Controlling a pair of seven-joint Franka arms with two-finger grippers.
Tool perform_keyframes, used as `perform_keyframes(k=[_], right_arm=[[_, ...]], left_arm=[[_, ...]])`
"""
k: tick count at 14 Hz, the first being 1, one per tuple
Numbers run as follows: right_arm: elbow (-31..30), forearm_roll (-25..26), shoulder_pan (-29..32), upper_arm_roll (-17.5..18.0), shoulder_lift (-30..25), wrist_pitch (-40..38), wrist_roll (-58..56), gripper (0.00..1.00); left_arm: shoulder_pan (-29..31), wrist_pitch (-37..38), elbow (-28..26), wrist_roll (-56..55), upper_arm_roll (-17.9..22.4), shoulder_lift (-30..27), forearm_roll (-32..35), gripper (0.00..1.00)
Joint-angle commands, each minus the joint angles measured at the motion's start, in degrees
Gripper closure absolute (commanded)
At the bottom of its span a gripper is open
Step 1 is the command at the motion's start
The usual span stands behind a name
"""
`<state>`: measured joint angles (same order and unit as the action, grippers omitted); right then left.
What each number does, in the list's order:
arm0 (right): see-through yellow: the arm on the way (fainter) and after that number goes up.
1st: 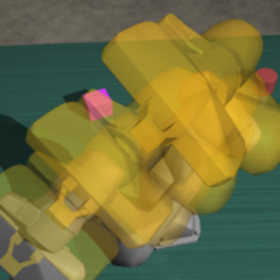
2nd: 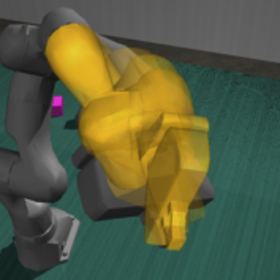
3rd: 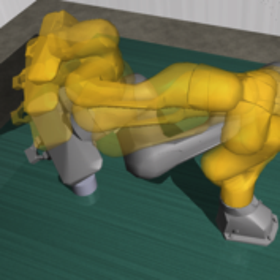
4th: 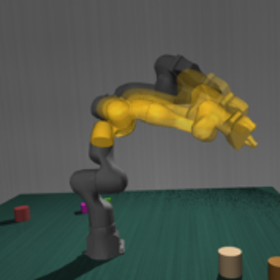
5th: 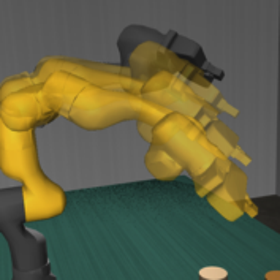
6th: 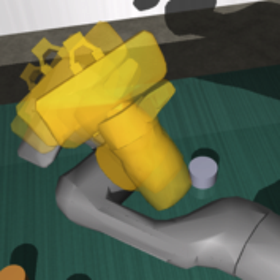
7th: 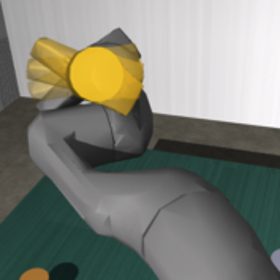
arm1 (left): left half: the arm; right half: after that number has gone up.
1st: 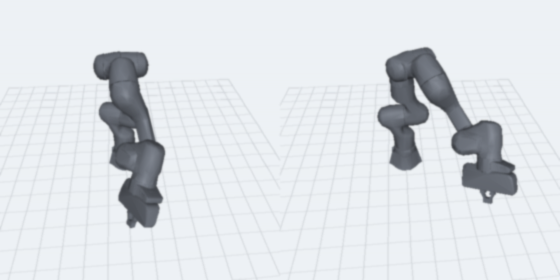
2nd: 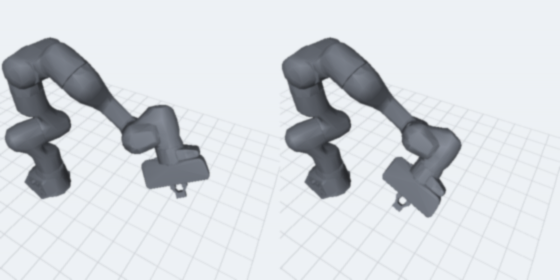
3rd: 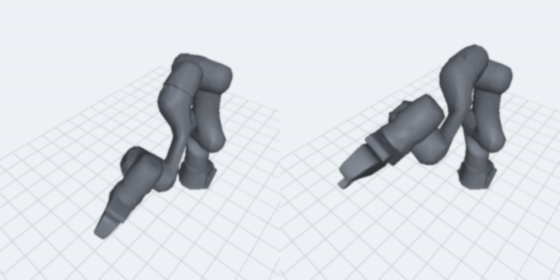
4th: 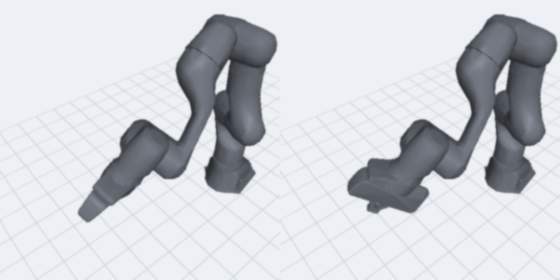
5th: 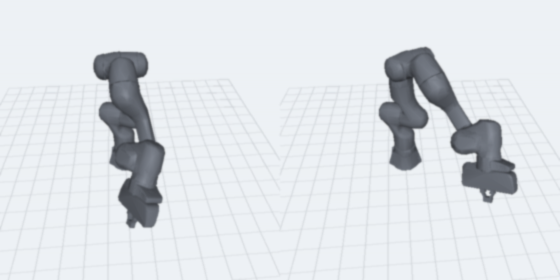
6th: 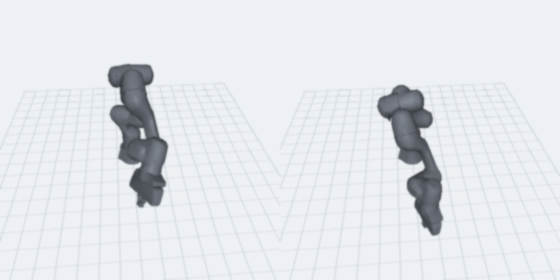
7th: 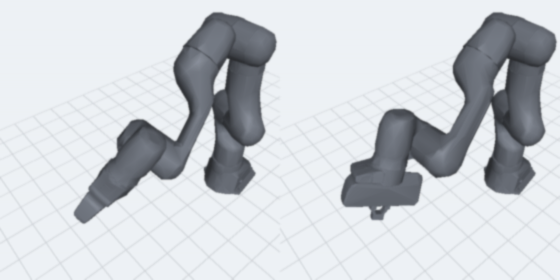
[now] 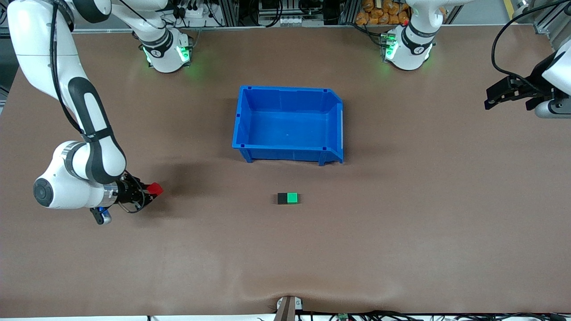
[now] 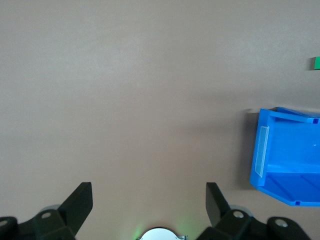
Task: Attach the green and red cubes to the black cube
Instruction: 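Carry the red cube with the right gripper toward the black cube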
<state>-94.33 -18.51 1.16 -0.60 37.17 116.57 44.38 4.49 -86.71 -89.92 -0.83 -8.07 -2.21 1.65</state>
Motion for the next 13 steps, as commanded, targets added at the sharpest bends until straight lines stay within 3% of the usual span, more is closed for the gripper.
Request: perform_keyframes(k=[1,13], right_arm=[[0.9,-1.5,-1.2,0.1,-0.2,-0.6,3.4,1.0],[2.7,-2.2,-6.9,0.0,0.4,2.9,19.5,1.0]], left_arm=[[0.2,0.6,-0.1,0.5,-0.1,-0.9,-0.1,0.0],[0.1,0.4,-0.3,0.4,-0.5,-0.1,-0.1,0.0]])
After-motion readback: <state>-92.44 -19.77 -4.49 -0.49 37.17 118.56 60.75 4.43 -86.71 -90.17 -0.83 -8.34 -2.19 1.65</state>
